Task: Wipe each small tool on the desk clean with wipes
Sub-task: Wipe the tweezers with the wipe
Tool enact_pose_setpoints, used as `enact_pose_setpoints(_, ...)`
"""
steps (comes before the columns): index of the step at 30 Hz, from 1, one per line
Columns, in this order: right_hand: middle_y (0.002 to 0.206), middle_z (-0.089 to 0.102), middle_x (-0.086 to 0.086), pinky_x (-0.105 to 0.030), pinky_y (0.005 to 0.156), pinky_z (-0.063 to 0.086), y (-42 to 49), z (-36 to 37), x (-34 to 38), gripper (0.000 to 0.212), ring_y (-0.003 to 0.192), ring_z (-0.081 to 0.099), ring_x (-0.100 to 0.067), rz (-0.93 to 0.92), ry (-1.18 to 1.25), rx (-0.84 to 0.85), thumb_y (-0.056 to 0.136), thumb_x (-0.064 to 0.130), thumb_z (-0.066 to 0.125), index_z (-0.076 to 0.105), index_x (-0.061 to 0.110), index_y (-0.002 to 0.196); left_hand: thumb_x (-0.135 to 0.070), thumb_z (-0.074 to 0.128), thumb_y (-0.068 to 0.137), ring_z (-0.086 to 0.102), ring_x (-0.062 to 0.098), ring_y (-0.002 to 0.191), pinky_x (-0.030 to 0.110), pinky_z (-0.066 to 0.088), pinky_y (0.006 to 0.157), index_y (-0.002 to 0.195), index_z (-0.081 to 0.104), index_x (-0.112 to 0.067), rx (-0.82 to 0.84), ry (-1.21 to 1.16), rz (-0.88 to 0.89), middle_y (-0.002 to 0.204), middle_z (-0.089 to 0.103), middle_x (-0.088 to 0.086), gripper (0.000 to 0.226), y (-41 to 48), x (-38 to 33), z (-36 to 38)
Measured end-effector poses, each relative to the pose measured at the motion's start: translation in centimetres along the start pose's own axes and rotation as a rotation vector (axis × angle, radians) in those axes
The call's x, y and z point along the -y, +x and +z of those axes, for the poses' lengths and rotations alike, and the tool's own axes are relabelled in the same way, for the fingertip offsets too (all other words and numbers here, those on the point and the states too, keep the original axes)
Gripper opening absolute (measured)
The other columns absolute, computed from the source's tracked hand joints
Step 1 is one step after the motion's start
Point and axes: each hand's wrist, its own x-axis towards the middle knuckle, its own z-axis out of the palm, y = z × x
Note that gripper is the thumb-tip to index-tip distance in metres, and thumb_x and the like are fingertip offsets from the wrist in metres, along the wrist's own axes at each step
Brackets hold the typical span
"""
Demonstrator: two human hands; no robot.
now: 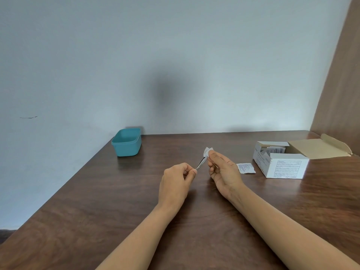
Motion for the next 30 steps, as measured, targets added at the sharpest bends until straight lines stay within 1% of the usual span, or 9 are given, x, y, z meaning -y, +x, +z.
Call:
enact_pose_setpoints(6, 0.062, 0.057, 0.002, -0.014, 0.049, 0.037, -0.15, 0.07, 0.08, 0.006, 0.055, 0.047, -0.004, -0.012, -0.013, -0.009, 0.082, 0.012, 0.071, 0.069, 0.011, 0.076, -0.036, 0.061, 0.09, 0.061, 0.006, 0.069, 0.037, 0.055, 0.069, 0.084, 0.07, -0.026, 0.022, 0.025, 0.021, 0.068, 0.066, -0.009, 0.015, -0.18, -0.2, 0.2)
enact_pose_setpoints(14, 0.066, 0.053, -0.002, -0.017, 0.05, 0.034, -0.03, 0.12, 0.1, 0.014, 0.059, 0.044, -0.008, -0.051, -0.06, -0.027, 0.088, 0.006, 0.062, 0.068, 0.01, 0.075, -0.035, 0.062, 0.09, 0.061, 0.004, 0.069, 0.035, 0.055, 0.07, 0.085, 0.071, -0.028, 0.02, 0.019, 0.021, 0.07, 0.066, -0.011, 0.012, -0.28, -0.23, 0.16)
enact_pose_setpoints(18, 0.068, 0.054, -0.004, -0.016, 0.048, 0.034, 0.23, 0.01, -0.06, 0.009, 0.056, 0.043, -0.007, -0.058, -0.075, -0.035, 0.085, 0.005, 0.066, 0.07, 0.008, 0.077, -0.035, 0.062, 0.09, 0.061, 0.005, 0.069, 0.035, 0.055, 0.07, 0.084, 0.07, -0.026, 0.021, 0.015, 0.015, 0.07, 0.065, -0.01, 0.013, -0.33, -0.18, 0.13)
enact_pose_setpoints(22, 0.071, 0.055, -0.003, -0.015, 0.048, 0.034, 0.43, -0.14, -0.16, 0.003, 0.056, 0.041, -0.006, -0.053, -0.082, -0.023, 0.08, 0.009, 0.072, 0.071, 0.008, 0.078, -0.035, 0.062, 0.09, 0.061, 0.005, 0.07, 0.035, 0.055, 0.07, 0.085, 0.071, -0.025, 0.022, 0.01, 0.018, 0.07, 0.066, -0.01, 0.014, -0.32, -0.16, 0.13)
enact_pose_setpoints(26, 0.067, 0.053, -0.002, -0.016, 0.05, 0.035, 0.4, -0.14, -0.23, 0.01, 0.055, 0.042, -0.005, -0.059, -0.108, -0.035, 0.08, 0.016, 0.074, 0.07, 0.007, 0.077, -0.034, 0.062, 0.09, 0.061, 0.006, 0.07, 0.035, 0.054, 0.07, 0.085, 0.071, -0.024, 0.022, 0.001, 0.024, 0.07, 0.066, -0.01, 0.014, -0.35, -0.24, 0.13)
enact_pose_setpoints(30, 0.065, 0.054, -0.001, -0.018, 0.053, 0.035, 0.26, -0.11, -0.36, 0.013, 0.056, 0.044, -0.006, -0.091, -0.143, -0.026, 0.086, 0.015, 0.068, 0.07, 0.009, 0.075, -0.035, 0.062, 0.09, 0.062, 0.007, 0.07, 0.036, 0.055, 0.07, 0.085, 0.071, -0.024, 0.023, -0.001, 0.027, 0.071, 0.067, -0.009, 0.015, -0.39, -0.27, 0.16)
